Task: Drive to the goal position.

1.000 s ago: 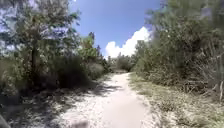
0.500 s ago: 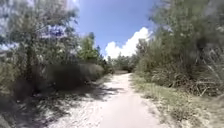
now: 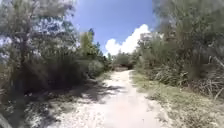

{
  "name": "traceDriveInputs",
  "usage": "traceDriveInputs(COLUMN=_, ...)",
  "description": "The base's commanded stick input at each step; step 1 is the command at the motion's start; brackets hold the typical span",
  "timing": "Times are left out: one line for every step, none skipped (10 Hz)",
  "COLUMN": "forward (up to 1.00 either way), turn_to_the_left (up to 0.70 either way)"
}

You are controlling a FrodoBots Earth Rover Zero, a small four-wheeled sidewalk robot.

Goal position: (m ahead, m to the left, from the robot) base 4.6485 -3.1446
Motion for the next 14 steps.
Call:
traceDriveInputs(forward=0.5, turn_to_the_left=0.0)
traceDriveInputs(forward=0.5, turn_to_the_left=0.0)
traceDriveInputs(forward=0.5, turn_to_the_left=0.0)
traceDriveInputs(forward=0.5, turn_to_the_left=0.0)
traceDriveInputs(forward=0.5, turn_to_the_left=0.0)
traceDriveInputs(forward=0.5, turn_to_the_left=0.0)
traceDriveInputs(forward=0.5, turn_to_the_left=0.0)
traceDriveInputs(forward=0.5, turn_to_the_left=0.0)
traceDriveInputs(forward=0.5, turn_to_the_left=0.0)
traceDriveInputs(forward=0.5, turn_to_the_left=0.0)
traceDriveInputs(forward=0.5, turn_to_the_left=0.0)
traceDriveInputs(forward=0.5, turn_to_the_left=0.0)
traceDriveInputs(forward=0.5, turn_to_the_left=0.0)
traceDriveInputs(forward=0.5, turn_to_the_left=0.0)
